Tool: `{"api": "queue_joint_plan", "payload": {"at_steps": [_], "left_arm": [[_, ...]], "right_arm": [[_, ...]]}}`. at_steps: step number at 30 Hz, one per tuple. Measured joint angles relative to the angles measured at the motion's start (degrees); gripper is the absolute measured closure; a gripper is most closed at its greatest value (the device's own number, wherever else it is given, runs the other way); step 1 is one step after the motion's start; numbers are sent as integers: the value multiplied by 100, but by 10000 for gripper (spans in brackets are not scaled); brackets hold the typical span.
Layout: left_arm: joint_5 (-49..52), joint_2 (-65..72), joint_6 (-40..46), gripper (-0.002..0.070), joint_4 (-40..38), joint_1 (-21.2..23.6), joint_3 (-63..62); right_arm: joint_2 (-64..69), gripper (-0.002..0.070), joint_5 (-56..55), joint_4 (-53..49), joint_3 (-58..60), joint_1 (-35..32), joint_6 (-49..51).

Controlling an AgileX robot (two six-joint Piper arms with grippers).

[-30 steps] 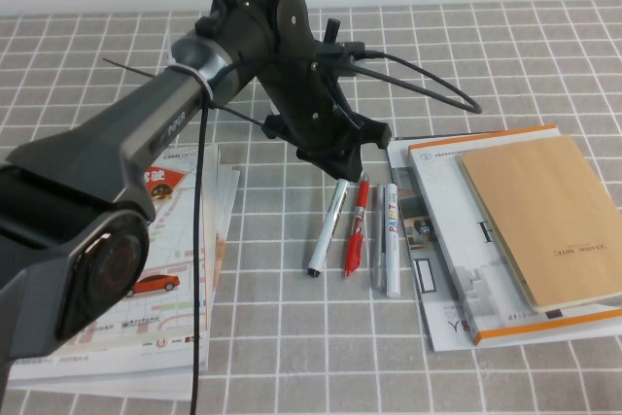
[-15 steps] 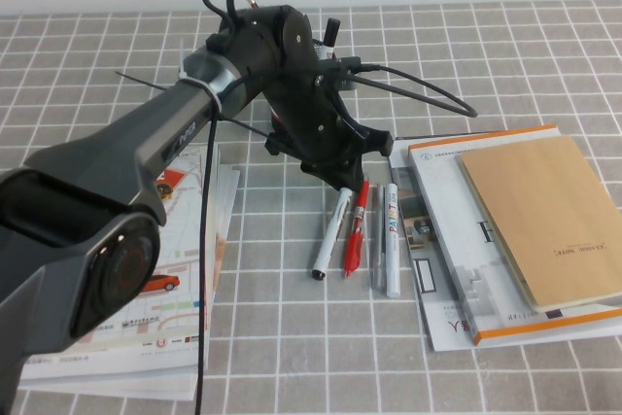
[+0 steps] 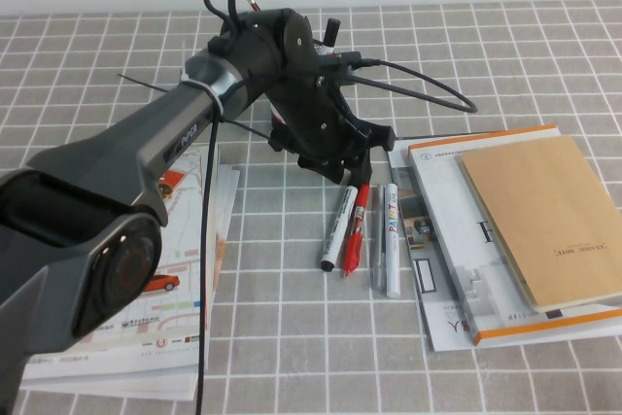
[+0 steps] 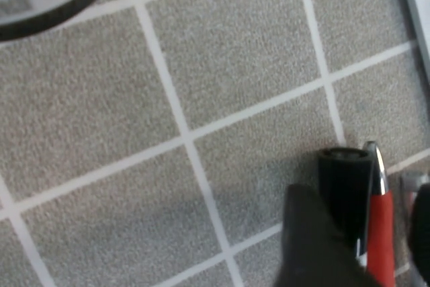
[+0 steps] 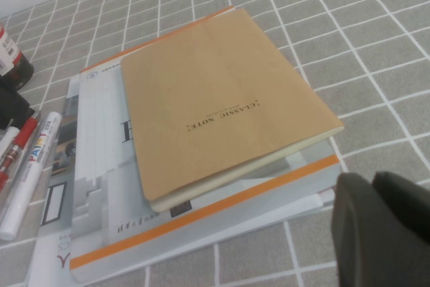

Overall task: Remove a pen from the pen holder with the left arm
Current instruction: 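Take a marker out of the pen holder and lay it on the table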

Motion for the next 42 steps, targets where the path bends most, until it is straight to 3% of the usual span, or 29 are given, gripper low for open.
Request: {"api": "queue_joint_plan", "payload": {"at_steps": [4, 11, 14, 17, 23, 32, 42], "left_arm": [[48, 0, 0, 337, 26, 0, 0], [312, -345, 61, 337, 544, -12, 0], [335, -770, 302, 428, 825, -34, 0], [357, -1291, 633, 589, 1085, -124, 0], [308, -2256, 847, 666, 1416, -468, 356], [-960, -4268, 732, 673, 1801, -987, 2890], [-1995, -7330, 35, 674, 2104, -1040, 6052]], "right_arm": [[0, 689, 0, 0, 0, 0, 0], [0, 689, 0, 0, 0, 0, 0], [0, 689, 0, 0, 0, 0, 0], [0, 689, 0, 0, 0, 0, 0], [0, 689, 0, 0, 0, 0, 0], [0, 689, 0, 0, 0, 0, 0], [0, 689, 0, 0, 0, 0, 0]]}}
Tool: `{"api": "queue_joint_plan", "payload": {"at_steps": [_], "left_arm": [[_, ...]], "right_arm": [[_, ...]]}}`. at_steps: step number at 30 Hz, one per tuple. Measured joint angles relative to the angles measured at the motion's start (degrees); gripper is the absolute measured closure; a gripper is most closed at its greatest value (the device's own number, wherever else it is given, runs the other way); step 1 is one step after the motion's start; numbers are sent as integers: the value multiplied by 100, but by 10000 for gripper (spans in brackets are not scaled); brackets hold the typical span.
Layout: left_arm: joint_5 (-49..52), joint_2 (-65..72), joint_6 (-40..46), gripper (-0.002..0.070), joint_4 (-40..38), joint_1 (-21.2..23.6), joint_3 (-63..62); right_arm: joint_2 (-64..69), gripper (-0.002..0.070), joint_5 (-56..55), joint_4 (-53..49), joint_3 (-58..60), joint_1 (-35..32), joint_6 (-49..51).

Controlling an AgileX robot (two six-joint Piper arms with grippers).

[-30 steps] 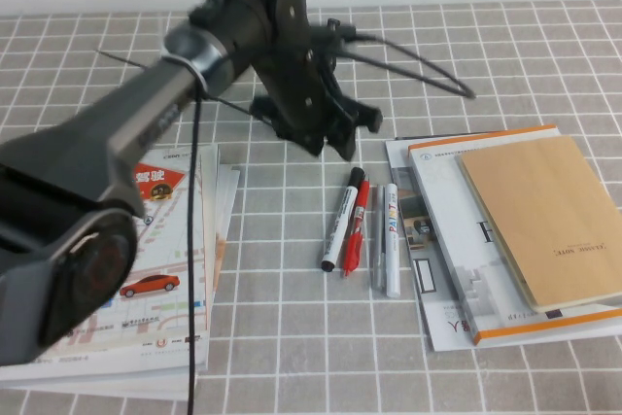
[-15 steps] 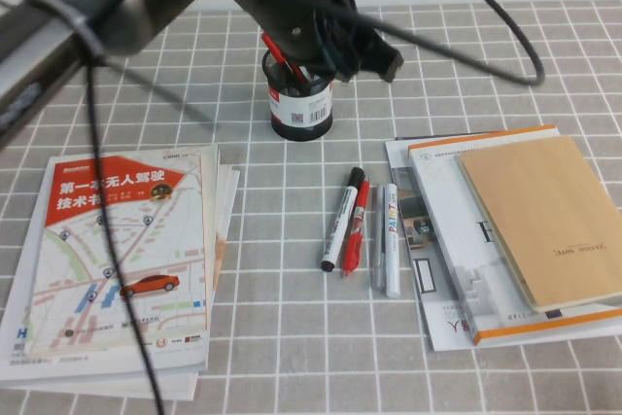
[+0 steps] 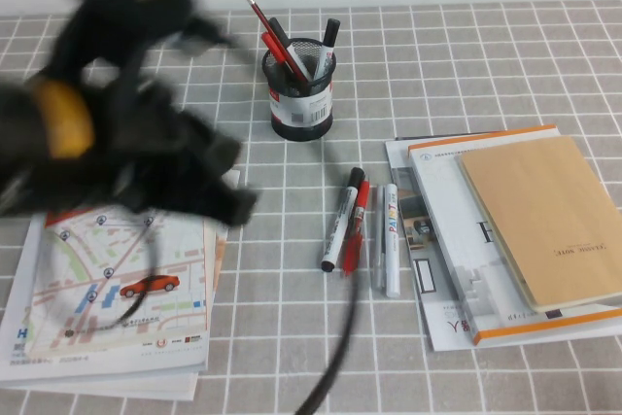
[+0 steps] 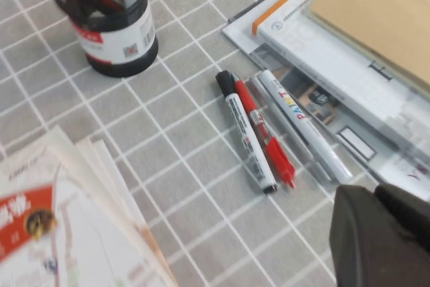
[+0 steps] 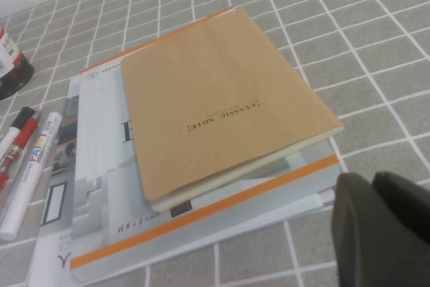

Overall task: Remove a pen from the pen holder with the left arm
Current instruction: 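Take a marker out of the pen holder and lay it on the table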

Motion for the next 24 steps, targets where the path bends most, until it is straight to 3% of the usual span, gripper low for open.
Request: {"api": "queue_joint_plan", "payload": {"at_steps": [11, 18, 24], "left_arm": [[-773, -3005, -501, 675, 90, -8, 2812], [-833, -4020, -599, 675, 479, -8, 3153], [-630, -4132, -1305, 675, 1118, -8, 3167]], "right_arm": [[0, 689, 0, 0, 0, 0, 0], [0, 689, 0, 0, 0, 0, 0], [0, 689, 0, 0, 0, 0, 0]]}}
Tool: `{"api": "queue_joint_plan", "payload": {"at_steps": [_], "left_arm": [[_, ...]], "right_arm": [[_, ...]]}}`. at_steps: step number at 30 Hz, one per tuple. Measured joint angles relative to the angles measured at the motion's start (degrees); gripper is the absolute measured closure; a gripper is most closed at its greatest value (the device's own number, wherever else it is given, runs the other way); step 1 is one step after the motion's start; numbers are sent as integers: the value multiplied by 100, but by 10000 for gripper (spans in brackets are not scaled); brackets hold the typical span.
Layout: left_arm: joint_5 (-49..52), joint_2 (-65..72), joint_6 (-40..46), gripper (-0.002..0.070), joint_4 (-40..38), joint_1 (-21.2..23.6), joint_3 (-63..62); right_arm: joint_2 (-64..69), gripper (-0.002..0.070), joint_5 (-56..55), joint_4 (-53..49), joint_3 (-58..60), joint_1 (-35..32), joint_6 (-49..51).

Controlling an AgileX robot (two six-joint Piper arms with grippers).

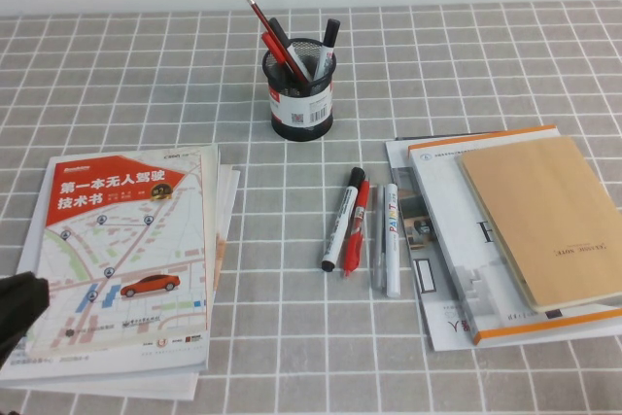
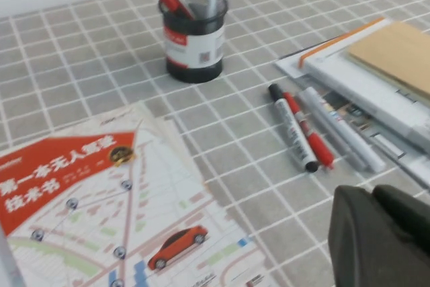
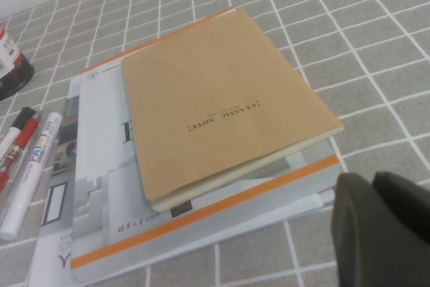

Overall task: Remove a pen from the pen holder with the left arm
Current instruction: 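Take a marker out of the pen holder and lay it on the table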

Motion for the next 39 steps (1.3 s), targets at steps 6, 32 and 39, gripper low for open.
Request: {"api": "queue_joint_plan", "payload": {"at_steps": [6, 32, 39], "left_arm": [[-530, -221, -181, 675, 200, 351, 632], [-2574, -2443, 1998, 675, -1830, 4211, 3537], [-1801, -2456, 2056, 675, -1865, 4275, 3537]], "right_arm": [[0, 689, 0, 0, 0, 0, 0], [0, 689, 0, 0, 0, 0, 0], [0, 689, 0, 0, 0, 0, 0]]}}
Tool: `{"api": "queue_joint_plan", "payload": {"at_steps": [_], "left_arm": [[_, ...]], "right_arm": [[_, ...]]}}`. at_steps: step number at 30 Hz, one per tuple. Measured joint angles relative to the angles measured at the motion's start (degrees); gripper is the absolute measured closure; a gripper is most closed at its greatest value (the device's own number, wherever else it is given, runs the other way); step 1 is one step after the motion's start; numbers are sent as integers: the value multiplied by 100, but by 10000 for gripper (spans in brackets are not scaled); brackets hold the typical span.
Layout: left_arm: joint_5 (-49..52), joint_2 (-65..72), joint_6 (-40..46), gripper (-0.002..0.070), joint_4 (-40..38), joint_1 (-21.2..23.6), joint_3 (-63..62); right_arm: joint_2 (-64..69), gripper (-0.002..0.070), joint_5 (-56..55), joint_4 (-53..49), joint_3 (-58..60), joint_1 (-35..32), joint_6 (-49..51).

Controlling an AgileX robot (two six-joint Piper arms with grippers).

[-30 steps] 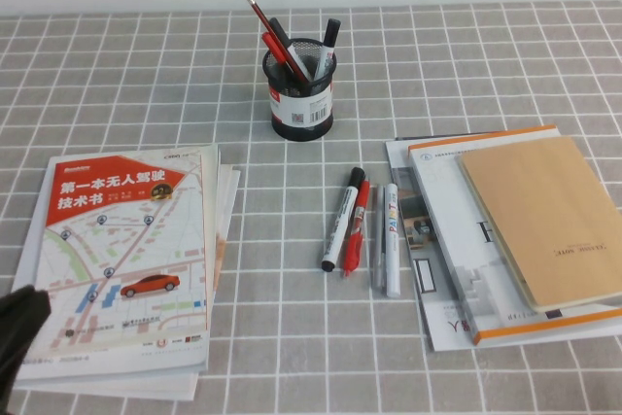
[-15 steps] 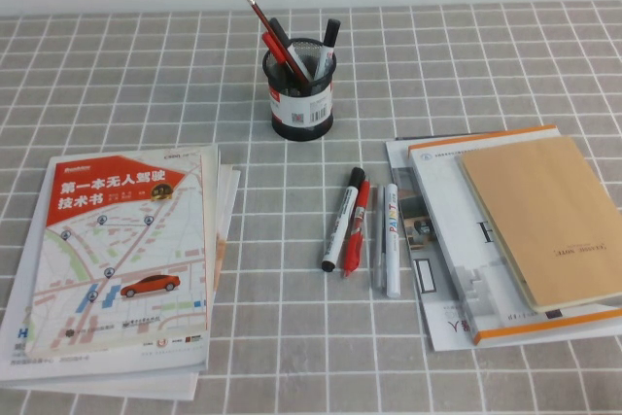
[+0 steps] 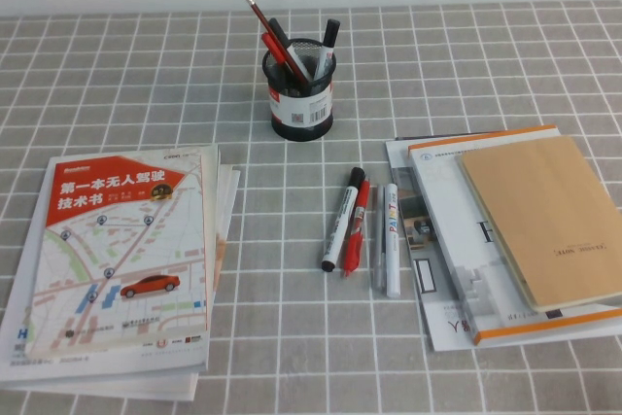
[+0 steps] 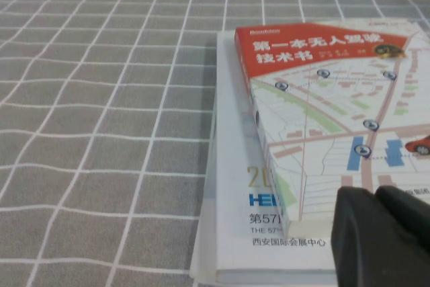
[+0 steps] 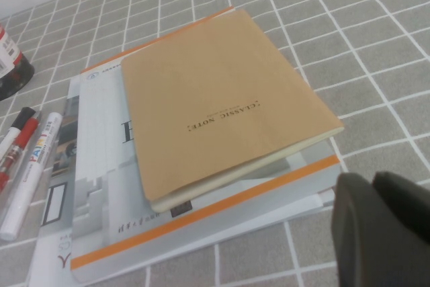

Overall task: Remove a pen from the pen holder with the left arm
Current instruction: 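Take a marker out of the pen holder and lay it on the table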

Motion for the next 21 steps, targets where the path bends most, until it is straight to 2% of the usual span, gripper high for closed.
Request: {"api": "queue_joint_plan", "payload": {"at_steps": [21], "left_arm": [[94, 0, 25, 675, 0, 0, 9]], "right_arm": [[0, 689, 0, 0, 0, 0, 0]]}}
